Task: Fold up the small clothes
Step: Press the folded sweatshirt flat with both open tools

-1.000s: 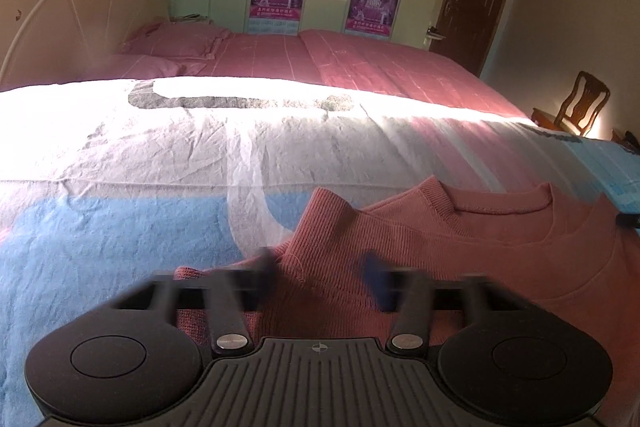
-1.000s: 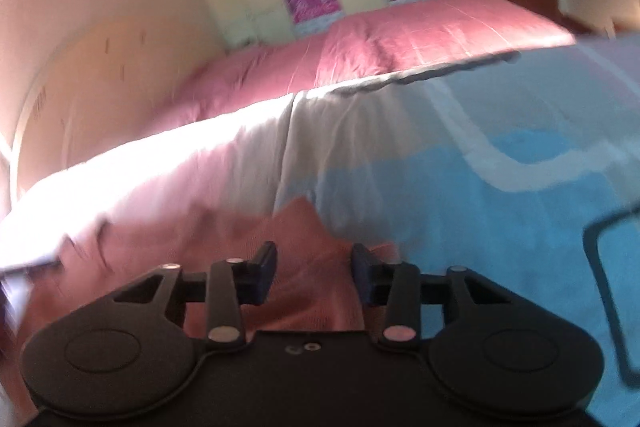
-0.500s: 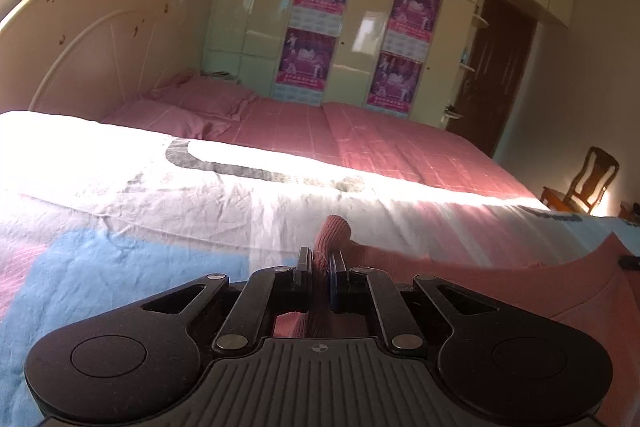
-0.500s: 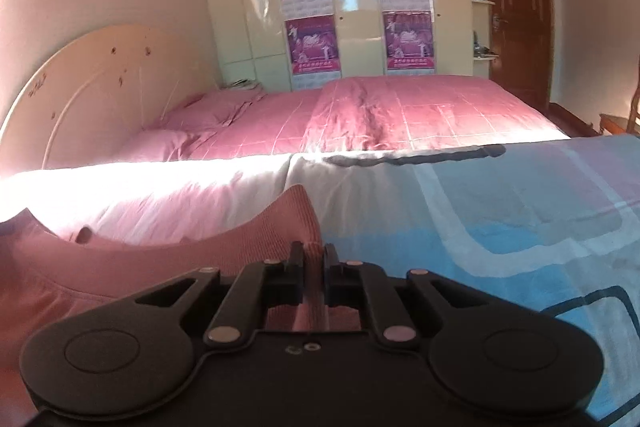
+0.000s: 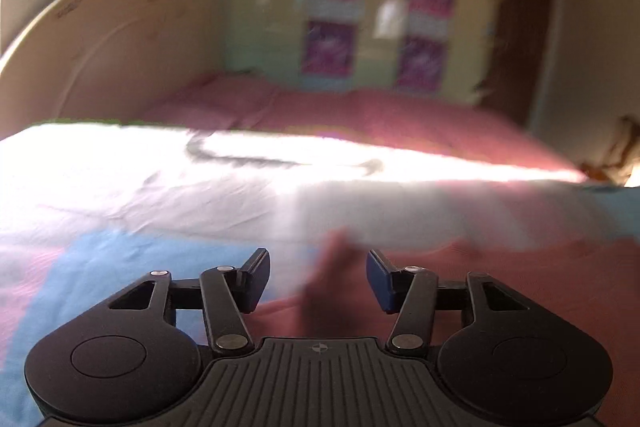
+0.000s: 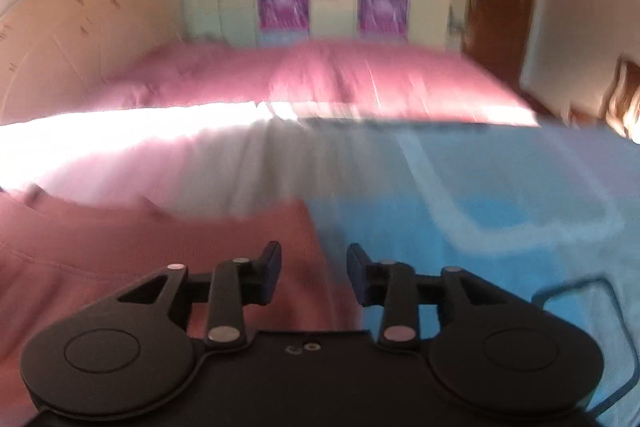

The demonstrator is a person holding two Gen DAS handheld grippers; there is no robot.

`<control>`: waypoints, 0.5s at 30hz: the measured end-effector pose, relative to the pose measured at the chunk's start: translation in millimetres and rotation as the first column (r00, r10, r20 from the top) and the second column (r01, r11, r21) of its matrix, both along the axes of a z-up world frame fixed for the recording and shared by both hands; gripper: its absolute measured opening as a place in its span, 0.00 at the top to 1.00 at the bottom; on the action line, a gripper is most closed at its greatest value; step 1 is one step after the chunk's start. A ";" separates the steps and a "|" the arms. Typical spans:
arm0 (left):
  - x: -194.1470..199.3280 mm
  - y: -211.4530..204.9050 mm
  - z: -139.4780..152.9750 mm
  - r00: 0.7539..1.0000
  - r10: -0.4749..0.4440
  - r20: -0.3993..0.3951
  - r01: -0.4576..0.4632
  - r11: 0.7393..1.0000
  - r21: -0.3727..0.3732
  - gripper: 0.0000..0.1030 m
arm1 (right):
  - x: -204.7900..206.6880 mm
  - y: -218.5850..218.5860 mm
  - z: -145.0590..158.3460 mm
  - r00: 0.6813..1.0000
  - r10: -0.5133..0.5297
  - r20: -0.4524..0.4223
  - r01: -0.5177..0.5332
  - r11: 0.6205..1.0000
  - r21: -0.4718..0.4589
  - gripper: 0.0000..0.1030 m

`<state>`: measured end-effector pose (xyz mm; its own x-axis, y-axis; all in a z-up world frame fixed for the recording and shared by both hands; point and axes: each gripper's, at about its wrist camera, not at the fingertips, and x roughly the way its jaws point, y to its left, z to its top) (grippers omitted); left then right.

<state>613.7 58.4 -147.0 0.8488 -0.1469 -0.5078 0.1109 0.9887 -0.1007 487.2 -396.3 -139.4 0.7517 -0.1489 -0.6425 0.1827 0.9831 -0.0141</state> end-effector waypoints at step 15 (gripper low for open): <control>-5.0 -23.0 -17.0 0.977 -0.170 -0.132 0.181 0.981 0.075 0.49 | 9.9 26.9 -26.8 0.987 0.119 -0.107 -0.119 0.993 0.007 0.86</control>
<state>608.7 35.4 -164.0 0.7433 -0.2394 -0.6247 0.2756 0.9604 -0.0400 497.1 -369.4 -166.2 0.6910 -0.0624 -0.7202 0.0621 0.9977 -0.0268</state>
